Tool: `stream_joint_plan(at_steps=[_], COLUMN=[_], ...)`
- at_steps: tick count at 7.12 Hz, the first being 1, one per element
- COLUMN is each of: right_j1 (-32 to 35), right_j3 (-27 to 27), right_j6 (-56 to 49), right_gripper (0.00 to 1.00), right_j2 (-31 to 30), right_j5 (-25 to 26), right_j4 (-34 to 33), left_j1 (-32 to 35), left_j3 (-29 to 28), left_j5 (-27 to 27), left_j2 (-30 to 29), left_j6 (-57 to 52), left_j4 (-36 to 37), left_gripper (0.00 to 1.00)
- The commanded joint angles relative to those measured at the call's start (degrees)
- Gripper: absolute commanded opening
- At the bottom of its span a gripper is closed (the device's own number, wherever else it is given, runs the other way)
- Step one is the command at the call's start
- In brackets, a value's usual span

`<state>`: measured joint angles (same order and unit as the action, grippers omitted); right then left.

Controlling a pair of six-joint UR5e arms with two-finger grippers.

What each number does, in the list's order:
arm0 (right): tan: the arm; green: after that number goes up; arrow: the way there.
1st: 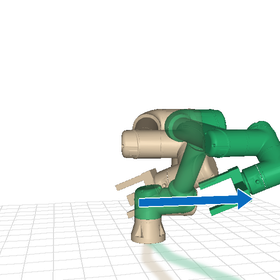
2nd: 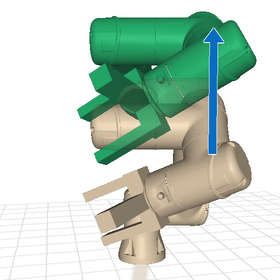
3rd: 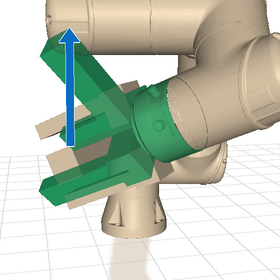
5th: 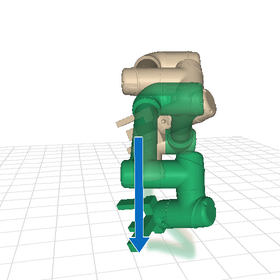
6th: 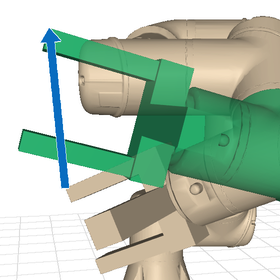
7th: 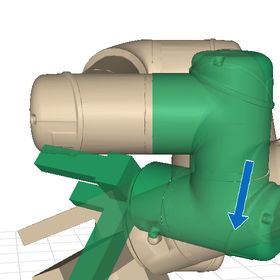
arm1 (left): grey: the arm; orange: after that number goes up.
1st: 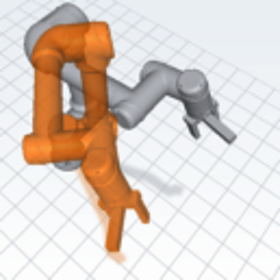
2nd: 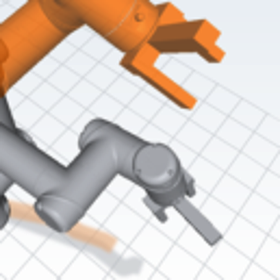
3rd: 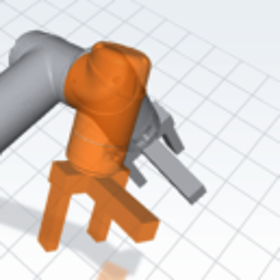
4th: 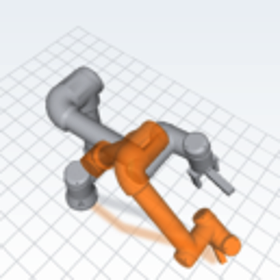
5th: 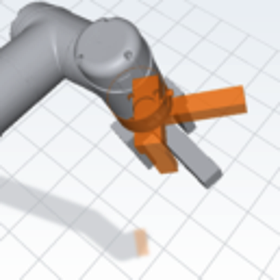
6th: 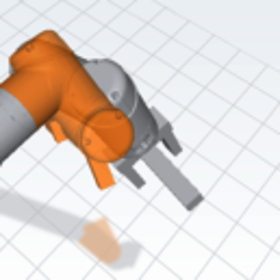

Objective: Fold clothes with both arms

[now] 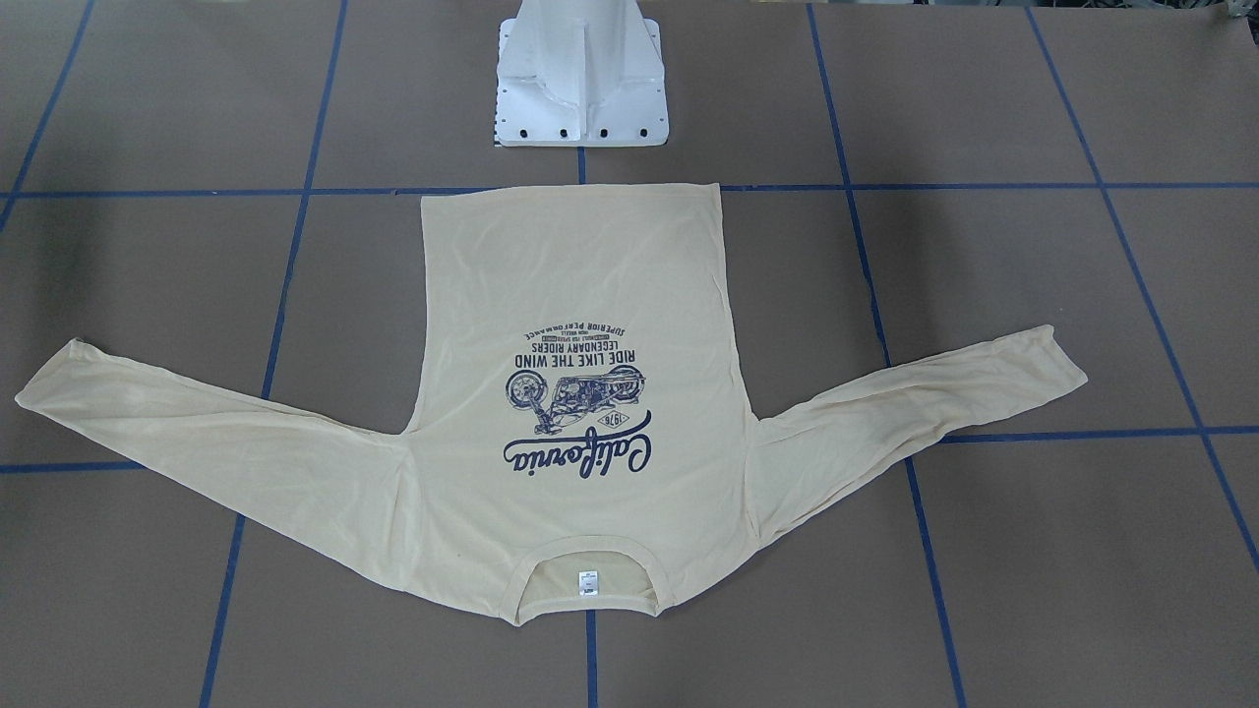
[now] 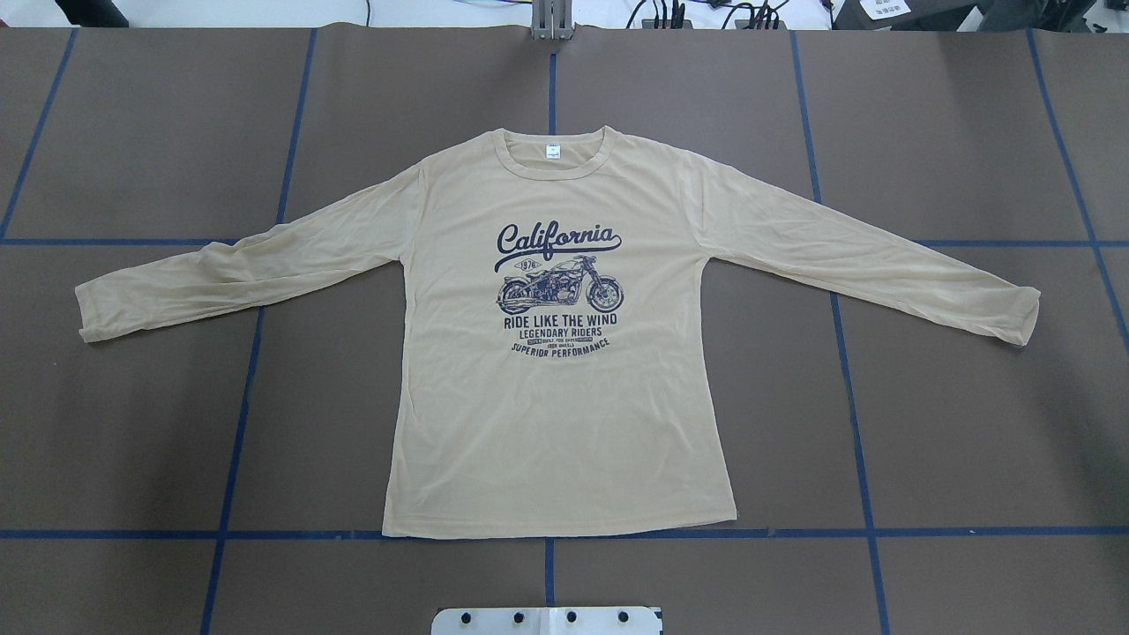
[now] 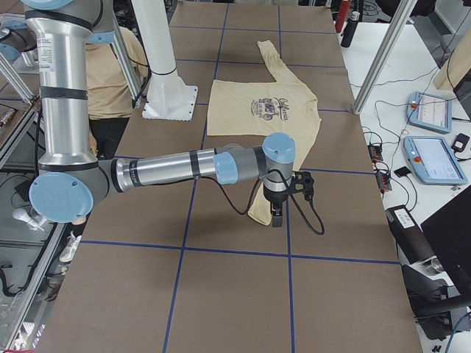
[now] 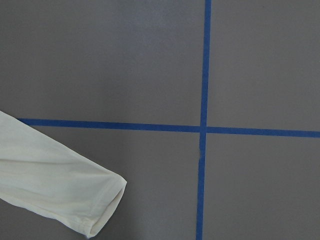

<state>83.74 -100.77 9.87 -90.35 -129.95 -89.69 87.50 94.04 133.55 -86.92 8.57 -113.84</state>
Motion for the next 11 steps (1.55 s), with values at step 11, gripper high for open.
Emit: stream_joint_plan(at_steps=[11], right_j1=[-5.49], right_j3=[14.77], right_j6=[-1.86], right_gripper=[1.00], right_j2=[-1.50], right_j5=[-9.19], right_j4=[16.13], left_j1=[-2.33], left_j3=[0.53], left_j5=[2.50], left_j2=[-0.10], left_j6=[1.80], left_j4=[-2.88], left_gripper=[1.00])
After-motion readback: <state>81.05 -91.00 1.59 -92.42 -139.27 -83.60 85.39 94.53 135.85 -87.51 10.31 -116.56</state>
